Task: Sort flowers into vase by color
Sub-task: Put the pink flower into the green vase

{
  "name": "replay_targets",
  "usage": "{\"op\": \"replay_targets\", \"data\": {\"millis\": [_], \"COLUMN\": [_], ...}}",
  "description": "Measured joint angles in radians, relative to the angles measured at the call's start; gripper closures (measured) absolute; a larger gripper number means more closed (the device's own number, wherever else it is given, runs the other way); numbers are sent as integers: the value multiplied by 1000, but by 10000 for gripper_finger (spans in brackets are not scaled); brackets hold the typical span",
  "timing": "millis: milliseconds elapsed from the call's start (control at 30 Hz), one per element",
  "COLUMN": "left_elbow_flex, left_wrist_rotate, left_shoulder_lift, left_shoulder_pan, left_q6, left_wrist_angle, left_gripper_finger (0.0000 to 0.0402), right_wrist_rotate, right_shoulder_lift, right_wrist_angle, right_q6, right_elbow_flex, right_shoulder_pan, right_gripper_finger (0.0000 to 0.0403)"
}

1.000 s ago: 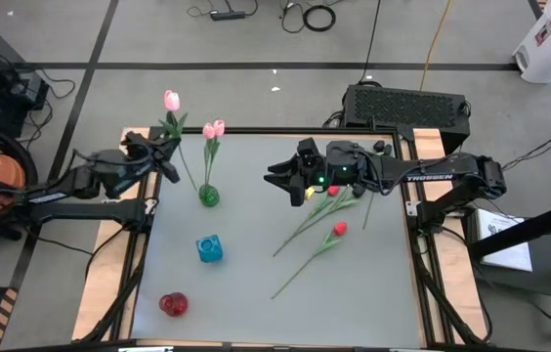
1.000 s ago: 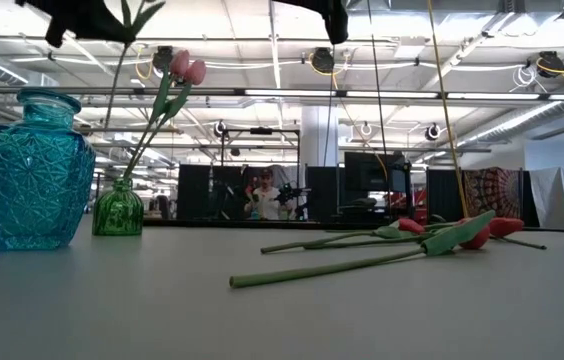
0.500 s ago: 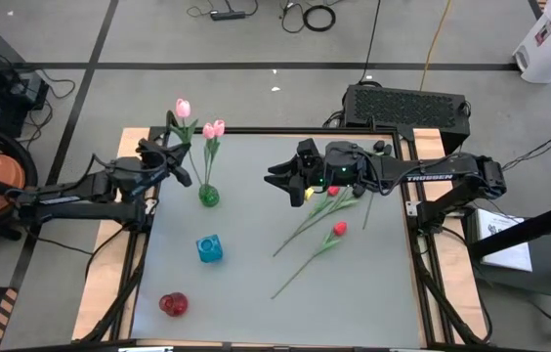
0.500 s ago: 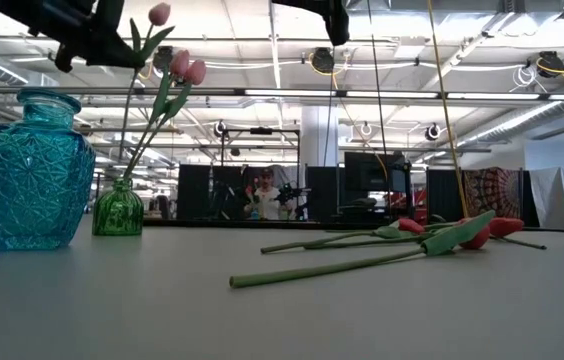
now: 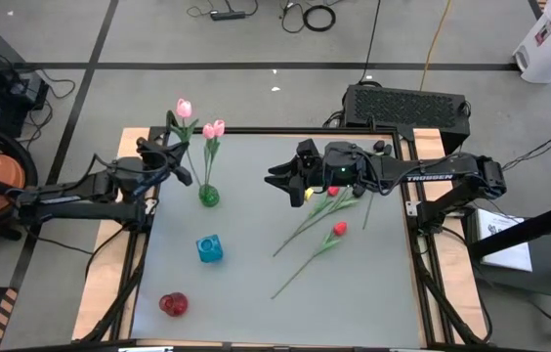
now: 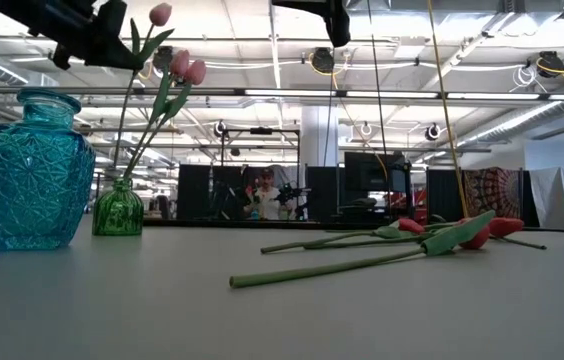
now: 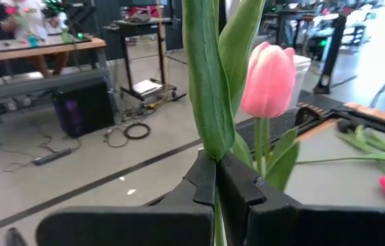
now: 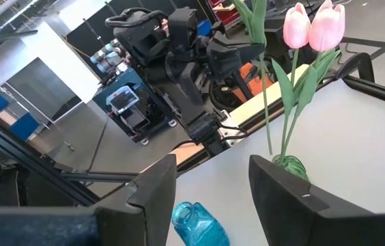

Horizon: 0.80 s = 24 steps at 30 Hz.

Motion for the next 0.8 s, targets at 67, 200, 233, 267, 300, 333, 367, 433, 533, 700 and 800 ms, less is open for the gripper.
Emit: {"op": "replay_targets", "data": {"millis": [67, 200, 233, 267, 300, 333, 367, 433, 533, 700, 800], "left_elbow_flex": [0, 0, 0, 0, 0, 0, 0, 0, 0, 0, 0], "left_wrist_rotate": [-23, -49, -55, -64, -74, -85, -95, -101, -103, -103, -103], "left_shoulder_lift": [12, 39, 46, 55, 63, 71, 78, 91, 109, 133, 143], "left_shoulder_pan": [0, 0, 0, 0, 0, 0, 0, 0, 0, 0, 0], "left_q6": [1, -1, -2, -15, -29, -47, -57, -77, -78, -78, -78], "left_wrist_angle": [0, 1, 4, 5, 5, 5, 5, 6, 18, 54, 62], "left_gripper_finger": [397, 397, 397, 397, 397, 397, 397, 397, 397, 397, 397], "right_wrist_rotate": [0, 0, 0, 0, 0, 0, 0, 0, 0, 0, 0], "right_shoulder_lift": [0, 0, 0, 0, 0, 0, 0, 0, 0, 0, 0], "right_wrist_angle": [0, -1, -2, -4, -5, -5, -6, -8, -8, -27, -27], "right_q6": [0, 0, 0, 0, 0, 0, 2, 8, 18, 19, 19], "right_elbow_flex": [0, 0, 0, 0, 0, 0, 0, 0, 0, 0, 0], "right_shoulder_pan": [0, 0, 0, 0, 0, 0, 0, 0, 0, 0, 0], "right_gripper_finger": [227, 227, 227, 227, 227, 227, 227, 227, 227, 227, 227]}}
